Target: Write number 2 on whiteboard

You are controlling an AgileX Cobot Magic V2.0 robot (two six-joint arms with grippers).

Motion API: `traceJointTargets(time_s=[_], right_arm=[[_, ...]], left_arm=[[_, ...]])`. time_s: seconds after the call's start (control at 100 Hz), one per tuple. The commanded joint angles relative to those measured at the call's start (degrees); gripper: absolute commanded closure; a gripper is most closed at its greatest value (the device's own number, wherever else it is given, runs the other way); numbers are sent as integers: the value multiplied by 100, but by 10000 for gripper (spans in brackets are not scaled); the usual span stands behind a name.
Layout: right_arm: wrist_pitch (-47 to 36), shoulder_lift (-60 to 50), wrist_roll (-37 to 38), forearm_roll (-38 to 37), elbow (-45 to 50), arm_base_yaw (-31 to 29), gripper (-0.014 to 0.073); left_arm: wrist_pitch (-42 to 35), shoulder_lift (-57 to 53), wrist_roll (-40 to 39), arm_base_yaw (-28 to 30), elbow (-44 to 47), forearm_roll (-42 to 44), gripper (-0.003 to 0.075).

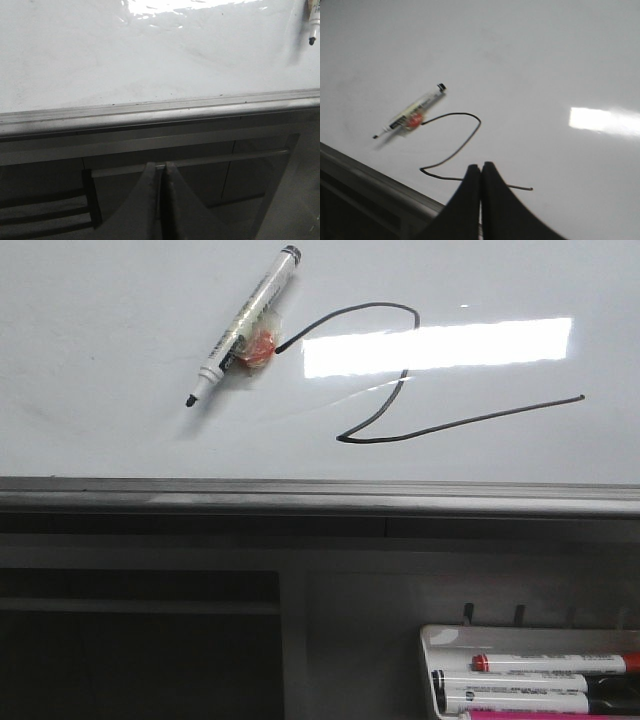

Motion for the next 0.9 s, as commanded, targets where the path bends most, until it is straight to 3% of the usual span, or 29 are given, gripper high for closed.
traceJointTargets(time_s=[0.0, 0.1, 0.24, 0.32, 0.4, 0.57, 0.89], right_arm=[[-439, 70, 456, -404, 45, -293, 665], [-221, 70, 2749, -1768, 325, -653, 665], [78, 70, 4251, -3812, 636, -1052, 665], [604, 70, 5597, -5018, 667, -1243, 665], [966, 70, 6466, -5610, 667, -1384, 665], [1577, 70, 6677, -5837, 667, -1595, 665], [1644, -221, 6666, -5861, 667, -1710, 665]], left_arm=[[-320, -158, -56, 13, 63, -65, 741], [-320, -158, -56, 13, 63, -65, 741], [-320, -158, -56, 13, 63, -65, 741], [-320, -158, -56, 13, 63, -65, 741], [-320, -158, -56, 13, 63, -65, 741], [-320, -158, -56, 13, 63, -65, 741], [-320, -158, -56, 13, 63, -65, 741]])
